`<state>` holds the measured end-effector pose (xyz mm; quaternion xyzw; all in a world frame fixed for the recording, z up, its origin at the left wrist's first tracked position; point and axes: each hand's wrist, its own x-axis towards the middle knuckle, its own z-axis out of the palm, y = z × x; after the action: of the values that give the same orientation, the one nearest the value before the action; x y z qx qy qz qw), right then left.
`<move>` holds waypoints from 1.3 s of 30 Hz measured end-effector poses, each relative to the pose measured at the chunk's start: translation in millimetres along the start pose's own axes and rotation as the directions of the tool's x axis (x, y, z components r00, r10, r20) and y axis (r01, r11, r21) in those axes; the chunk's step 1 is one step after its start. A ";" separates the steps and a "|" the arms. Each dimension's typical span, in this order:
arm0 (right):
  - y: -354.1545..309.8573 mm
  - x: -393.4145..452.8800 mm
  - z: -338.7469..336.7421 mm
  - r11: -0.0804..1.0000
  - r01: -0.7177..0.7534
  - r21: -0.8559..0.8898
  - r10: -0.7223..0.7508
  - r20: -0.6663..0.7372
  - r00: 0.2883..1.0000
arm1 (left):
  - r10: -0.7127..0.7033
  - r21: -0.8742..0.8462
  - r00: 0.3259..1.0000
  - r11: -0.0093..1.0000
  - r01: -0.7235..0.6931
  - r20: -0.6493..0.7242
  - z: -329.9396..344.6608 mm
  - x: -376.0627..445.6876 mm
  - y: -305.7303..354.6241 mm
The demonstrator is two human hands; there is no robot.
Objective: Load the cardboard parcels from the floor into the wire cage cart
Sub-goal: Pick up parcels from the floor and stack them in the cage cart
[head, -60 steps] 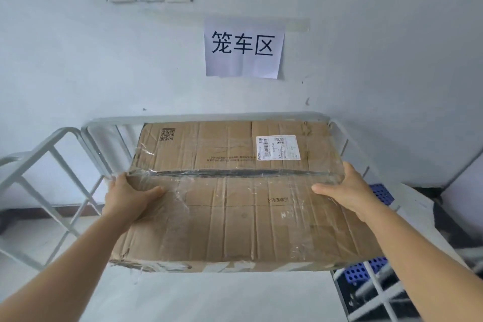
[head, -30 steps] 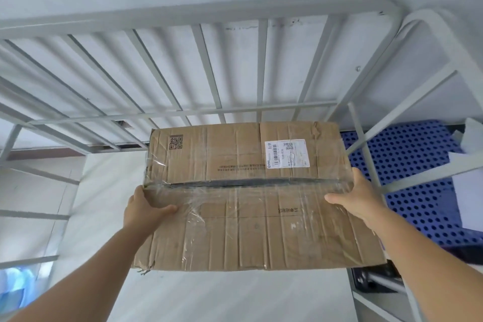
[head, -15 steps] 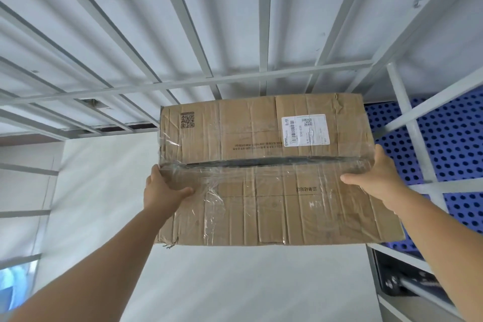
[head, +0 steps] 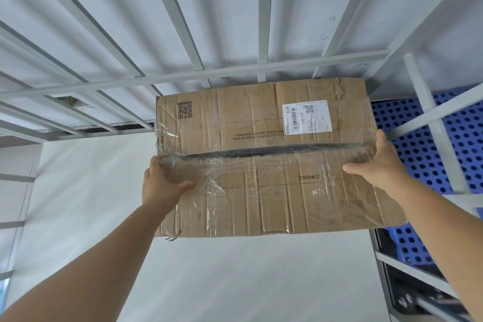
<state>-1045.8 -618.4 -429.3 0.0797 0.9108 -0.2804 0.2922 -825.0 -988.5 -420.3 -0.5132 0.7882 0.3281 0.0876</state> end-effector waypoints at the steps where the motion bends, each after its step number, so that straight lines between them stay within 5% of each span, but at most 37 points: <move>1: 1.5 2.0 1.4 1.000 -0.003 -0.005 0.003 0.001 1.000 | 0.000 -0.001 1.000 1.000 0.000 0.000 3.2 0.4 -0.7; 9: 9.0 15.5 6.3 0.996 -0.015 -0.084 0.016 0.008 1.000 | 0.008 0.049 1.000 0.999 -0.008 0.015 13.0 6.4 4.4; 14: -1.2 2.8 3.1 0.955 -0.003 -0.297 0.006 0.008 1.000 | 0.020 0.173 0.999 0.985 -0.026 0.034 7.3 -5.6 11.4; 23: -36.5 -91.0 -12.6 0.825 0.255 -0.505 -0.266 0.051 0.963 | 0.234 0.393 0.964 0.880 -0.266 0.129 -38.5 -76.2 50.6; 34: -110.9 -270.5 -72.2 0.782 0.407 -0.472 -0.432 0.060 0.900 | 0.464 0.413 0.864 0.760 -0.502 0.198 -126.8 -215.1 111.3; 39: -98.5 -415.5 -108.6 0.809 0.360 -0.465 -0.450 -0.095 0.888 | 0.684 0.365 0.698 0.606 -0.706 0.213 -188.5 -325.7 98.4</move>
<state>-790.0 -631.8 -70.8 -0.1565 0.9704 -0.1163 0.1421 -723.7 -832.8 -78.6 -0.1266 0.9736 0.1717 0.0817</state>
